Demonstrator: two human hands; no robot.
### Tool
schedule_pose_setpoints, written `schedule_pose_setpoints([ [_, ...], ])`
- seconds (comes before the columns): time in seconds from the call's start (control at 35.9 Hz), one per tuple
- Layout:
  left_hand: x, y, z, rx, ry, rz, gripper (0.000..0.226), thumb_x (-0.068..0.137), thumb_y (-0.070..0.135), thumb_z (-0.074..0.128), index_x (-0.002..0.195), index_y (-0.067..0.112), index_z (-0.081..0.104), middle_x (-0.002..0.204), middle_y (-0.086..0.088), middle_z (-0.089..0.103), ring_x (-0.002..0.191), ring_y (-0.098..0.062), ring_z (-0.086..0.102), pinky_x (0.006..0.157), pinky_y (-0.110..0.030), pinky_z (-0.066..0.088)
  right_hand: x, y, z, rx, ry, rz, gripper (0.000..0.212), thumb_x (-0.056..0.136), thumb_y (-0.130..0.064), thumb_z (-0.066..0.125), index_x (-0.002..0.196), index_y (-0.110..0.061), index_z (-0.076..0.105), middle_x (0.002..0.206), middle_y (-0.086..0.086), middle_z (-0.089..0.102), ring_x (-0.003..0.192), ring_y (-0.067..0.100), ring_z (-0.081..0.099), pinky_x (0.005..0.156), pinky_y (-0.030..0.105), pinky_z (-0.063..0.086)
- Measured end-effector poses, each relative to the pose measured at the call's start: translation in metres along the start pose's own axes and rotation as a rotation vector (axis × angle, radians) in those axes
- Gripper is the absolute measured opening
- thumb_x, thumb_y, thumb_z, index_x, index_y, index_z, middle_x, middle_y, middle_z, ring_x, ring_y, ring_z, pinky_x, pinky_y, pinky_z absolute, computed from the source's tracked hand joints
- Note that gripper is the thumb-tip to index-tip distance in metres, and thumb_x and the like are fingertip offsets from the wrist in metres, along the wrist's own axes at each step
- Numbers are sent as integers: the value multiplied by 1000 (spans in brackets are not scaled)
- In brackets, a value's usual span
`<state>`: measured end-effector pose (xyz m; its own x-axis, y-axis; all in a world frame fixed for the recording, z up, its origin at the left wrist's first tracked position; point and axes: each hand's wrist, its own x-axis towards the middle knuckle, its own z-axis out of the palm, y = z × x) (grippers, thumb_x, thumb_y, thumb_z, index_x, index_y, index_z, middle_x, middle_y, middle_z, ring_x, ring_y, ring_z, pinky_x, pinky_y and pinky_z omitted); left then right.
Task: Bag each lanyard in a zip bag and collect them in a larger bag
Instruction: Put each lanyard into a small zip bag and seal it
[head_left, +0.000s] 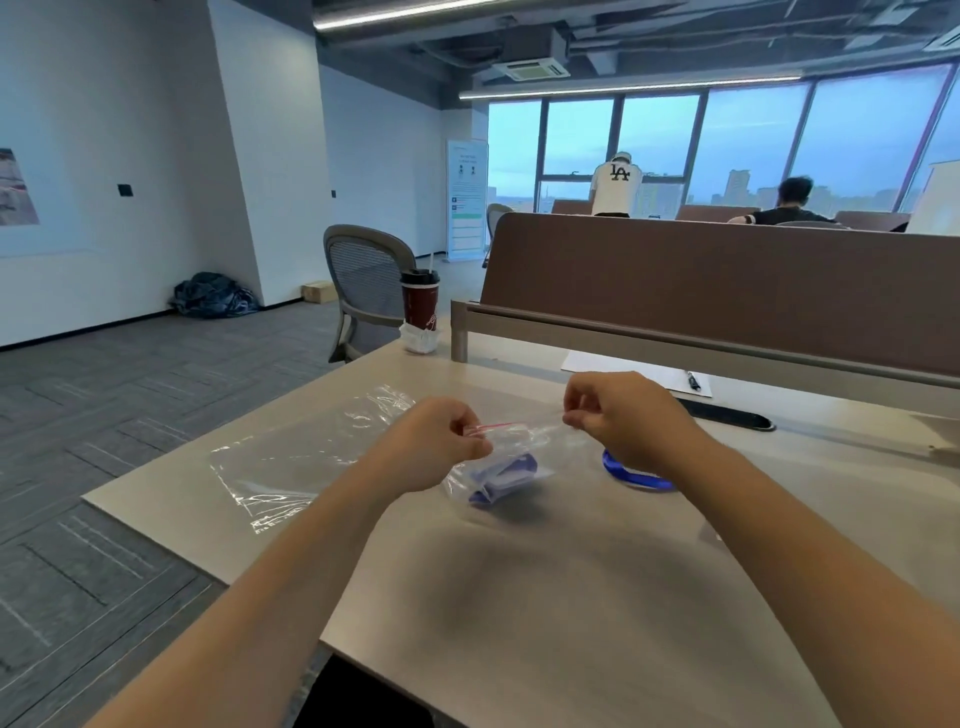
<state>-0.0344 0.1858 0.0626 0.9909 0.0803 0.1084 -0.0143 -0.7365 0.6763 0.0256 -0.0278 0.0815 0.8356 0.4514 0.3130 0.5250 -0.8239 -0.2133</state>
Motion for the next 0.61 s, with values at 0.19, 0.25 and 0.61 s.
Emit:
schedule_pose_setpoints([
  [0.19, 2, -10, 1, -275, 232, 51, 17, 94, 19, 65, 78, 20, 69, 76, 1, 73, 69, -11, 62, 72, -28, 50, 4, -2, -6, 69, -54, -8, 16, 92, -34, 65, 94, -26, 51, 90, -3, 66, 79, 14, 61, 72, 26, 52],
  [0.25, 5, -7, -5, -326, 248, 79, 13, 94, 20, 65, 83, 18, 70, 78, -2, 73, 74, -17, 66, 76, -30, 55, 4, -4, -9, 116, -26, -10, 20, 91, -33, 66, 100, -25, 49, 87, -5, 67, 77, 14, 63, 73, 28, 55],
  [0.61, 9, -7, -3, -712, 232, -19, 20, 104, 12, 45, 93, 3, 60, 85, -13, 70, 62, -22, 70, 62, -32, 60, 8, -4, -8, 235, -81, 47, 15, 92, -26, 66, 80, -26, 57, 75, -7, 66, 70, 10, 61, 63, 18, 43],
])
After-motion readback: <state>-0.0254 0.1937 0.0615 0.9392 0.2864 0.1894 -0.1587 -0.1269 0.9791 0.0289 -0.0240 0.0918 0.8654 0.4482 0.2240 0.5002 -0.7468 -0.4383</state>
